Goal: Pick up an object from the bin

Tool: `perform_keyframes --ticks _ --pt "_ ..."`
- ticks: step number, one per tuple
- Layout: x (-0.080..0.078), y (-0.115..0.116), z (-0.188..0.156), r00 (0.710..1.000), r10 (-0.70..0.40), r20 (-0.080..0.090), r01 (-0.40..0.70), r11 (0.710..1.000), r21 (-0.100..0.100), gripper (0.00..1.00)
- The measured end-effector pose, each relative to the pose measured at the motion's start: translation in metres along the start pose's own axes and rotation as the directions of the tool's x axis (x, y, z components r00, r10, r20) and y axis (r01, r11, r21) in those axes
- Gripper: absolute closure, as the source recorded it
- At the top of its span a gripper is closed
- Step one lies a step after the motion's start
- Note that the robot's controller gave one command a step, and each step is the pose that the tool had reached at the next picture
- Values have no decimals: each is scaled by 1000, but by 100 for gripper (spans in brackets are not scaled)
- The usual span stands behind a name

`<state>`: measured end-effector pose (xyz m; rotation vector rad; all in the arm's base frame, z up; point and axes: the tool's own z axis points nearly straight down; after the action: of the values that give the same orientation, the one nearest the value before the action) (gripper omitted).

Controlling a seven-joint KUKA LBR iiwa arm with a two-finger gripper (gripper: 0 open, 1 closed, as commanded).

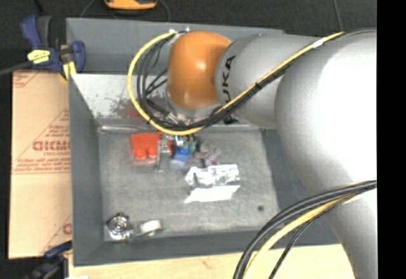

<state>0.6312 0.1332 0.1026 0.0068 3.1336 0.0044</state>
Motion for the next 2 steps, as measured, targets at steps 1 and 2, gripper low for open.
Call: perform_keyframes --ticks 1,2 --pt "-11 -9 -1 964 266 0 -266 964 1 0" --pt "-12 -6 34 972 234 -6 -234 972 6 0"
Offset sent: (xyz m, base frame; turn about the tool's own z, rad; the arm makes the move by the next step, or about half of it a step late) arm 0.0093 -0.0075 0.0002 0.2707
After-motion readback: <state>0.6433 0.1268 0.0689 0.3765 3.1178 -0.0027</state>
